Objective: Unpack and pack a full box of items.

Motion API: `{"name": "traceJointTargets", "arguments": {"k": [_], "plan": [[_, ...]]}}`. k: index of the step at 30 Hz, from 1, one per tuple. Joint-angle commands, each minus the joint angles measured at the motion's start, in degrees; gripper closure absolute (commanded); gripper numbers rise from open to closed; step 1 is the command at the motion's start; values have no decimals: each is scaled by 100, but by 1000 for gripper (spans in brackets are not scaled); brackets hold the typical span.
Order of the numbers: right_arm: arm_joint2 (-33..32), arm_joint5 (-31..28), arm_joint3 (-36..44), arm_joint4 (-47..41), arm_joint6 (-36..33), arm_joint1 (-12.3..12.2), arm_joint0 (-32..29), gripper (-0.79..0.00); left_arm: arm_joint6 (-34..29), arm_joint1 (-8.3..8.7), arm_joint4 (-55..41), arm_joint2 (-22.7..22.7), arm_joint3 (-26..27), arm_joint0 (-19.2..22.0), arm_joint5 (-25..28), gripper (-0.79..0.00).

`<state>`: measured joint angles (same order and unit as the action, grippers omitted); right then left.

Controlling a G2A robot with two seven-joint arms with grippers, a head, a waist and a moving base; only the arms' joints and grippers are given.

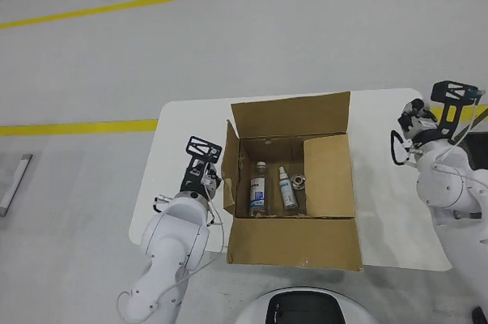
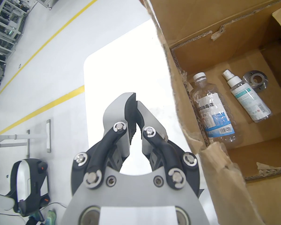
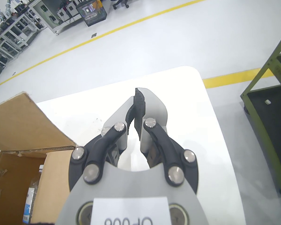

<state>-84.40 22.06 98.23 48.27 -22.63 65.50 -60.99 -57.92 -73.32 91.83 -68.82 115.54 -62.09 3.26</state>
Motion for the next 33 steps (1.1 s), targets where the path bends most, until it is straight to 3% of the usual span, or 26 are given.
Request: {"name": "traceJointTargets", "arguments": {"k": [1, 9, 13, 17, 30, 33], "plan": [[98, -38, -260, -77, 0, 23, 204, 0, 5, -19, -93, 94, 10, 30, 36, 0], [556, -270, -1264, -615, -77, 162, 1008, 0, 43, -72, -670, 423, 186, 23, 511, 0], [733, -658, -1608, -998, -101, 229, 1357, 0, -117, -65, -752, 538, 185, -42, 887, 0], [996, -1216, -1753, -724, -369, 238, 1642, 0, -122, -68, -1049, 546, 113, -136, 992, 0], [913, -2066, -1543, -883, -157, 230, 1443, 0, -284, -25, -1179, 528, 38, -198, 1531, 0], [894, -2181, -1460, -586, -161, 201, 1337, 0, -297, -13, -1094, 535, 12, -202, 1617, 0]]}}
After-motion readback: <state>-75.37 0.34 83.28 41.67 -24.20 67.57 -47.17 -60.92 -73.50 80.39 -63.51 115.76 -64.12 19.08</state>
